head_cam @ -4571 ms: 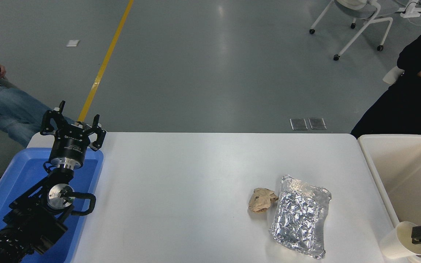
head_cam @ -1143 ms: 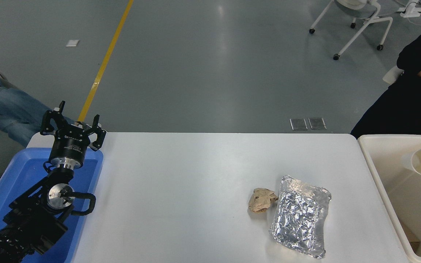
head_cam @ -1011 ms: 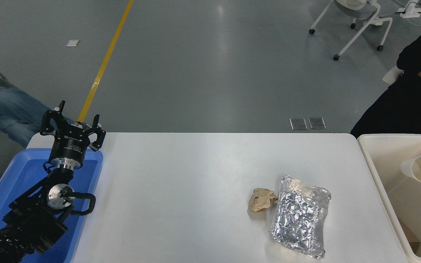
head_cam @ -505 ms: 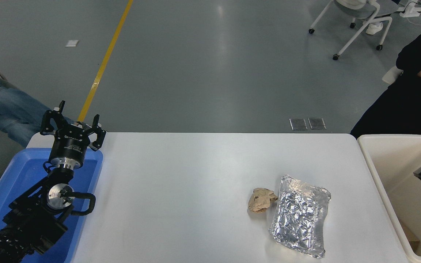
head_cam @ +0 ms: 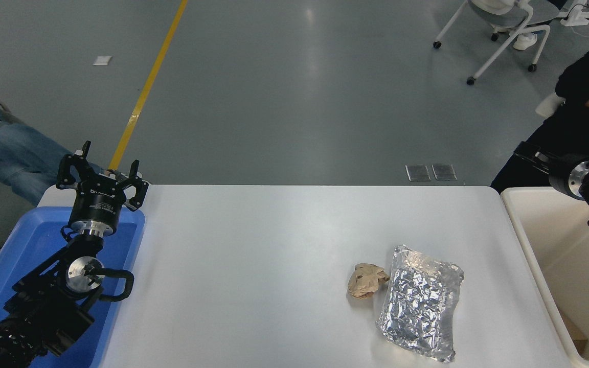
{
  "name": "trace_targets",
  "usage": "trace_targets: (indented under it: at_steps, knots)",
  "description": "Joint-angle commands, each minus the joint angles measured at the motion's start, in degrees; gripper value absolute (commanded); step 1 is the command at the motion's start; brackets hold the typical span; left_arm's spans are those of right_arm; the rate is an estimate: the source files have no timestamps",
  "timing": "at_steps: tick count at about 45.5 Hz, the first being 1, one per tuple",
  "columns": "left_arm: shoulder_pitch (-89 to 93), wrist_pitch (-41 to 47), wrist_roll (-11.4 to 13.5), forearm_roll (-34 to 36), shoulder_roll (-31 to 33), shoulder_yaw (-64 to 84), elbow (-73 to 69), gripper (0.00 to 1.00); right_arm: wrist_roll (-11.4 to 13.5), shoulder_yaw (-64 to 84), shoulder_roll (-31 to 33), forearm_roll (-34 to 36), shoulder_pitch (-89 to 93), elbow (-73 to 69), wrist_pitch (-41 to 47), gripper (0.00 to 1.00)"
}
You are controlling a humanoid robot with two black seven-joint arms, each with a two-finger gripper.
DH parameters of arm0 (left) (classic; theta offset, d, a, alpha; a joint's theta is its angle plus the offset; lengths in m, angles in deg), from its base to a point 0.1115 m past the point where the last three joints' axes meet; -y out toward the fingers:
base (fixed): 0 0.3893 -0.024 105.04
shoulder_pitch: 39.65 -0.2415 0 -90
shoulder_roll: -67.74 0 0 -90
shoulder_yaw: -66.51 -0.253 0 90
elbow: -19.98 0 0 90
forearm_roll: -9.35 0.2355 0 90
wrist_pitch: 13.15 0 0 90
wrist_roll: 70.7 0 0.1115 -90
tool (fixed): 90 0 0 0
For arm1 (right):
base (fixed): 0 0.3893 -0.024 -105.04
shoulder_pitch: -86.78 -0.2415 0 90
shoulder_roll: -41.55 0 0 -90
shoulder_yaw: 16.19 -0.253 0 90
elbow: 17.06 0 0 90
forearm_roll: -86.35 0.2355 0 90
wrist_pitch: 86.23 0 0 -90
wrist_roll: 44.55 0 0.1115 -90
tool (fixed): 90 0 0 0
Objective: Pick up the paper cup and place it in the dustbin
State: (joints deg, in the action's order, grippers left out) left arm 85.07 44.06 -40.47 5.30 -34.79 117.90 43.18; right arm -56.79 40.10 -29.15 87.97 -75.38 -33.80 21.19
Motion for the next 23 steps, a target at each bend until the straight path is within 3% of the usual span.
trace_targets:
  at_steps: [1,8,23]
  knots:
    - [0.0,-0.1,0.0,0.0,0.0,-0.1,0.0,0.99,0.0,4.4,-5.9,-0.3,-14.1,-9.8,11.7,1.0]
    - [0.0,0.0,0.0,0.0,0.0,-0.1,0.0,0.99,0.0,5.8,-6.2,-2.0,-22.9,-23.0,17.5,1.0]
    - [0.0,0.0,0.0,0.0,0.0,-0.1,0.0,0.99,0.1,8.6,-5.8,-4.7,-39.6,-44.4,20.9,1.0]
